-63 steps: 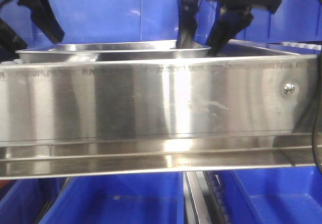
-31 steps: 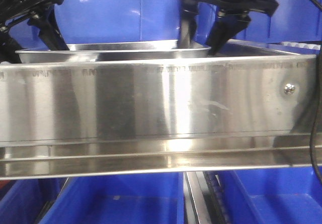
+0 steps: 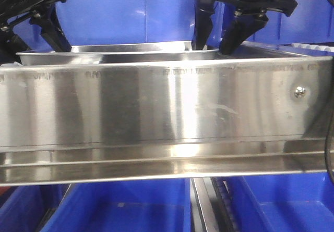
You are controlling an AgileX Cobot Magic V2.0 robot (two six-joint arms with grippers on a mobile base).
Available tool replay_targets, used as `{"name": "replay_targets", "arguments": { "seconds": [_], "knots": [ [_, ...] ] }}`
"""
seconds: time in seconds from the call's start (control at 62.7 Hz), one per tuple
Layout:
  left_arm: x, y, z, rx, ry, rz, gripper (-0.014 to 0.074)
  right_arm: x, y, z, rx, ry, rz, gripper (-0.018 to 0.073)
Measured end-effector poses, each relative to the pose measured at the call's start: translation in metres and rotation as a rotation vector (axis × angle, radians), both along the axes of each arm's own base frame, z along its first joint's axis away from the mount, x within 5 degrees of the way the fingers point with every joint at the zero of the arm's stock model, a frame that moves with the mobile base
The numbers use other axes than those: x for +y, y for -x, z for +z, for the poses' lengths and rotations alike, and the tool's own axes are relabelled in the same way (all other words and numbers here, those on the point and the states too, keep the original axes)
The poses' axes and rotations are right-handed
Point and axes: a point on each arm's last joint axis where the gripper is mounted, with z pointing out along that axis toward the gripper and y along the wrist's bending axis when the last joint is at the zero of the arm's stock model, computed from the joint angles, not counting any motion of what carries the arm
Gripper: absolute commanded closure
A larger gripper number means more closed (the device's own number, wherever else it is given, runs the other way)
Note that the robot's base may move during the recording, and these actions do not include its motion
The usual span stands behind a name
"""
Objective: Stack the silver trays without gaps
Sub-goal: 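Close both grippers on the silver tray's rims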
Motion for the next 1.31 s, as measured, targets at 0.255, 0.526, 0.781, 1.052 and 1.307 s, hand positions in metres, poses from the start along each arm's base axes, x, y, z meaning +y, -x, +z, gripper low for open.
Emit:
{"name": "replay_targets", "arguments": {
  "seconds": [0.255,0.526,0.781,1.052,1.307],
  "knots": [
    [0.0,-0.001,-0.001,-0.004,0.0,0.002,0.0291,0.001,-0.001,0.001,-0.018,-0.008,-0.002,0.0368],
    [-0.001,-0.005,-0.008,0.015,-0.004,0.003,0.0291,0.001,-0.002,0.001,-0.029,-0.013,-0.004,0.0368],
    [-0.001,-0.006,-0.01,0.018,-0.006,0.004,0.0291,0.001,-0.002,0.001,-0.029,-0.013,-0.005,0.0368],
    [-0.001,-0.007,-0.01,0.011,-0.005,0.006,0.0309,0.001,-0.002,0.001,-0.029,-0.013,-0.005,0.0368],
    [-0.001,-0.007,-0.01,0.004,-0.005,0.008,0.0354,0.002,-0.005,-0.012,0.027,0.012,-0.001,0.0368]
  ]
}}
